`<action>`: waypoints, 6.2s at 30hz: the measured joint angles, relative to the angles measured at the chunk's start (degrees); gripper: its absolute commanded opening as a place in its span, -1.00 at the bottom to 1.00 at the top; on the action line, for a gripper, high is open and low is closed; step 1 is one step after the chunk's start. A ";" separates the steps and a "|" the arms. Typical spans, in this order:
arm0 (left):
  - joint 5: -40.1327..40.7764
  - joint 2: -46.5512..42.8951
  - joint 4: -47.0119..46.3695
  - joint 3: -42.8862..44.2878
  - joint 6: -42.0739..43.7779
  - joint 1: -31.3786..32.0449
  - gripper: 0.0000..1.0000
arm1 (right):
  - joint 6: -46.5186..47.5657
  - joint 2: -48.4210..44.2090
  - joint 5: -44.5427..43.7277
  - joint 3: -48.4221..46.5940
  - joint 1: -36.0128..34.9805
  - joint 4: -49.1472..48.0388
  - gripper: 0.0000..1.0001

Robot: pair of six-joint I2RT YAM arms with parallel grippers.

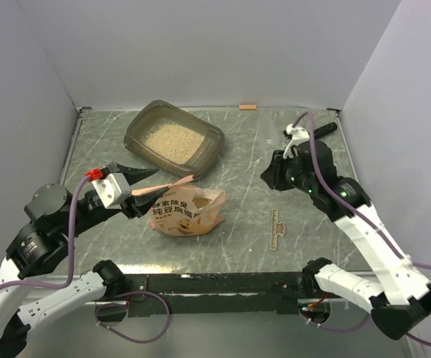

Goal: Fill the litter box with clean litter

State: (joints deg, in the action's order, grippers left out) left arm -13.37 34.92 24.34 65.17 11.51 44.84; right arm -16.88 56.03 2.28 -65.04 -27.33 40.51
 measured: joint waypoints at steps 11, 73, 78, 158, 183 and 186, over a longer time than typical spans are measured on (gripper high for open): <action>-4.83 -2.78 0.28 -2.19 -1.25 0.00 0.16 | 14.36 -0.48 27.96 -11.52 -16.90 10.25 -1.00; -19.34 2.80 10.32 1.70 -5.01 0.00 -0.26 | 22.32 6.14 18.05 -19.23 -41.05 18.47 -1.00; -19.50 2.82 10.21 1.70 -5.51 0.00 -0.66 | 22.34 6.16 17.92 -18.93 -41.05 18.16 -1.00; -40.68 13.60 -22.64 -15.56 -38.75 -34.99 -0.98 | -15.89 0.02 40.06 25.64 4.87 -70.55 0.79; -46.34 11.78 -35.89 -21.18 -53.18 -37.90 -0.98 | -19.06 -5.01 48.37 33.18 -0.94 -81.57 0.77; -46.23 11.78 -35.63 -21.14 -53.18 -37.90 -0.98 | -17.99 -4.92 47.36 33.11 -3.23 -81.24 0.77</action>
State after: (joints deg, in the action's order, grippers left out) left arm -59.59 46.70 -11.29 44.03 -41.67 6.94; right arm -34.87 51.11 49.65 -31.92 -30.57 -40.73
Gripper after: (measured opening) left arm 0.064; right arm 0.888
